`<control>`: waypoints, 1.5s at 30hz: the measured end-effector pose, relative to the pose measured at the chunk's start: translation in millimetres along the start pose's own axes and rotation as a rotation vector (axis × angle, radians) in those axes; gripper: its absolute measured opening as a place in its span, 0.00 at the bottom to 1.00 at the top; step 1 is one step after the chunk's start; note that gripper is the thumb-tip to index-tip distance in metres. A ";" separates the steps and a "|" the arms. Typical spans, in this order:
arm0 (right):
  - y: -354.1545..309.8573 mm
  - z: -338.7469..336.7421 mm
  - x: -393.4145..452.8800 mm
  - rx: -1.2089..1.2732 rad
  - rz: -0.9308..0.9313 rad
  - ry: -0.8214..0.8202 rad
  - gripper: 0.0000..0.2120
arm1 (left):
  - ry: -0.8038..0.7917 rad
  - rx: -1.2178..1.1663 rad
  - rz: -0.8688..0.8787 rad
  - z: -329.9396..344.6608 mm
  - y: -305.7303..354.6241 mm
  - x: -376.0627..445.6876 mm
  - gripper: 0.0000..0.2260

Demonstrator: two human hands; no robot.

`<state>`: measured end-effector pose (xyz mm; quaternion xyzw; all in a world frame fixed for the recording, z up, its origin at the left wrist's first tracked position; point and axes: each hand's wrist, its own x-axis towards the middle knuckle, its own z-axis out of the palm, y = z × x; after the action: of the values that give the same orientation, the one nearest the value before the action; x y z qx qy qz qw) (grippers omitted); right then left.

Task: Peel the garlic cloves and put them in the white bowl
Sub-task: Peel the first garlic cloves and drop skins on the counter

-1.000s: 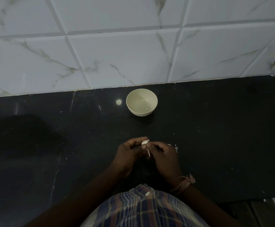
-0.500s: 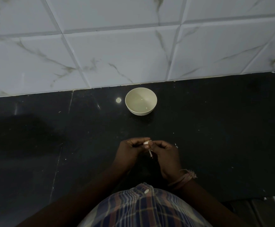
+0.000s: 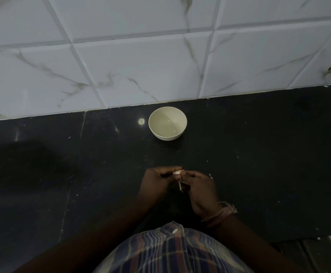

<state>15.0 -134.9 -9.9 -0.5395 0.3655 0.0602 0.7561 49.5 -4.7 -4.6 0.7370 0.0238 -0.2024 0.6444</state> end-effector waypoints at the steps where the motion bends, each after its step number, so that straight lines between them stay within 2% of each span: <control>1: 0.6 0.0 0.4 0.012 0.005 0.004 0.06 | 0.002 0.026 0.011 0.9 -1.2 0.6 0.12; 12: 4.3 -1.2 5.5 0.017 0.019 -0.027 0.08 | 0.073 0.124 0.059 10.3 -6.0 2.0 0.11; 18: 2.6 -1.7 9.2 0.025 0.024 0.000 0.09 | 0.068 0.096 0.068 14.7 0.6 0.0 0.11; 22: -14.9 -11.0 4.1 0.002 -0.038 -0.056 0.08 | 0.033 0.014 0.072 9.8 15.3 1.4 0.11; 30: -20.8 -10.3 -3.1 -0.250 -0.143 -0.091 0.06 | 0.000 -0.011 0.065 3.0 6.5 1.7 0.13; 34: -23.2 -10.1 -11.5 -0.417 -0.262 -0.091 0.07 | 0.015 -0.033 0.054 3.2 2.2 -0.8 0.14; 37: -27.0 -6.8 -16.3 -0.485 -0.286 -0.094 0.09 | 0.023 -0.025 0.058 1.6 2.8 -1.0 0.14; 45: -33.2 -3.3 -19.2 -0.579 -0.245 -0.092 0.04 | 0.033 0.119 0.225 -2.0 1.2 3.8 0.18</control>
<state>15.6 -145.6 27.1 -0.7690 0.2309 0.0943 0.5886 53.9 -3.8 -4.6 0.7751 -0.0605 -0.1180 0.6177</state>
